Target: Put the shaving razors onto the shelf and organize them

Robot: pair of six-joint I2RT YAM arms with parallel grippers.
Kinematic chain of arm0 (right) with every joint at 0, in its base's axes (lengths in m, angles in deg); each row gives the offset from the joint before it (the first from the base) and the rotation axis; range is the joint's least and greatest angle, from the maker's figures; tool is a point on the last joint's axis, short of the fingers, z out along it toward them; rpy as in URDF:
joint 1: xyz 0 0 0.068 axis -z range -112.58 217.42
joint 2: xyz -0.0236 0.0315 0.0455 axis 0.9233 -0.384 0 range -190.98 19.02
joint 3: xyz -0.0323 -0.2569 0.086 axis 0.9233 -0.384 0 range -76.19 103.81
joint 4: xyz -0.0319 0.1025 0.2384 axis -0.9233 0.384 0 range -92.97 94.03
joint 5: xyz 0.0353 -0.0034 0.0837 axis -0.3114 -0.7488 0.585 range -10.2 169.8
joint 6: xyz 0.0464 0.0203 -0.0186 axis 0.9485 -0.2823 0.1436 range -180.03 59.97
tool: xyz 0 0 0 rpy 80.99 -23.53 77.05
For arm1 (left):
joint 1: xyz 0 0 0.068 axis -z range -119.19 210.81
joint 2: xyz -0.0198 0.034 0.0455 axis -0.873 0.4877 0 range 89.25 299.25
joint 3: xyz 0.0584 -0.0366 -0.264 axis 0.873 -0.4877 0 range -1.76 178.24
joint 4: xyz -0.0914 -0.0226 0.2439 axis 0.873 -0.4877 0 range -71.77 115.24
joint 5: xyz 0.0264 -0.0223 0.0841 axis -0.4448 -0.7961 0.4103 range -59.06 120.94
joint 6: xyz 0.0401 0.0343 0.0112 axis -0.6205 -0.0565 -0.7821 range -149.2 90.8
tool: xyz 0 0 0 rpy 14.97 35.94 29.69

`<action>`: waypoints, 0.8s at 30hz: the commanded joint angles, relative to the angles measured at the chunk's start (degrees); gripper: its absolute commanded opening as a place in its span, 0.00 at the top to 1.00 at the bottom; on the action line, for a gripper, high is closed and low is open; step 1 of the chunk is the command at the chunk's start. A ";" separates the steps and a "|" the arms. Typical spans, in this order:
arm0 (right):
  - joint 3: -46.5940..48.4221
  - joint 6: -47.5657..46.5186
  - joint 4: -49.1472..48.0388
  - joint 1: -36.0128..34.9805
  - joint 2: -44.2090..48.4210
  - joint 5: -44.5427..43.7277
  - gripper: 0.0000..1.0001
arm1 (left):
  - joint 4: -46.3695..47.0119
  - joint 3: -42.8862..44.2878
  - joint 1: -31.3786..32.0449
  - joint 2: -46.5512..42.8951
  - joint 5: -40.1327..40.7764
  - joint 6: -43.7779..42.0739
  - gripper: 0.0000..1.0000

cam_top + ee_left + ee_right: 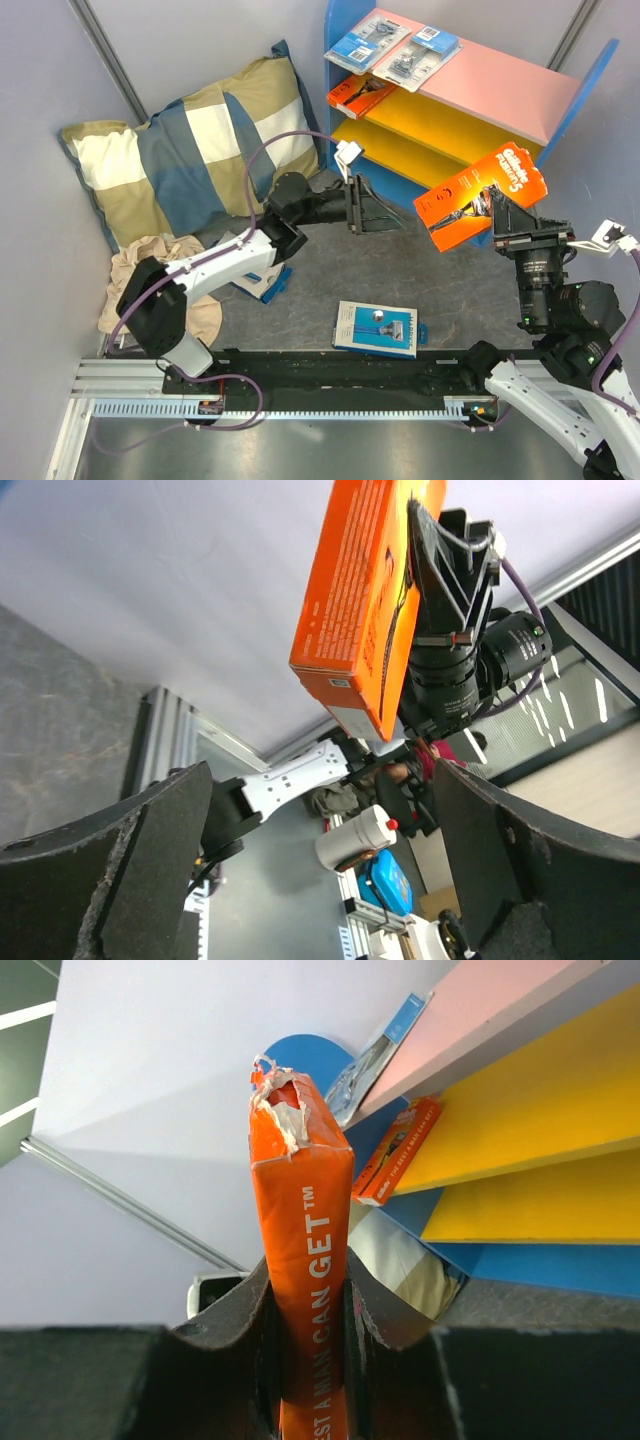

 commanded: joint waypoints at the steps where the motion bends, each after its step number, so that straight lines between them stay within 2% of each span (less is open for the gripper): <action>1: 0.69 2.44 -6.66 -0.17 -0.53 -1.46 0.85 | 3.78 5.53 3.34 3.86 4.16 0.58 0.03; 10: 0.25 3.40 -6.13 -0.17 -0.01 -0.84 0.84 | 8.88 9.50 6.15 8.08 6.19 1.90 0.13; 24: 0.16 3.67 -4.64 -0.08 1.05 -3.57 0.82 | 14.68 6.96 8.18 4.66 7.15 0.67 0.20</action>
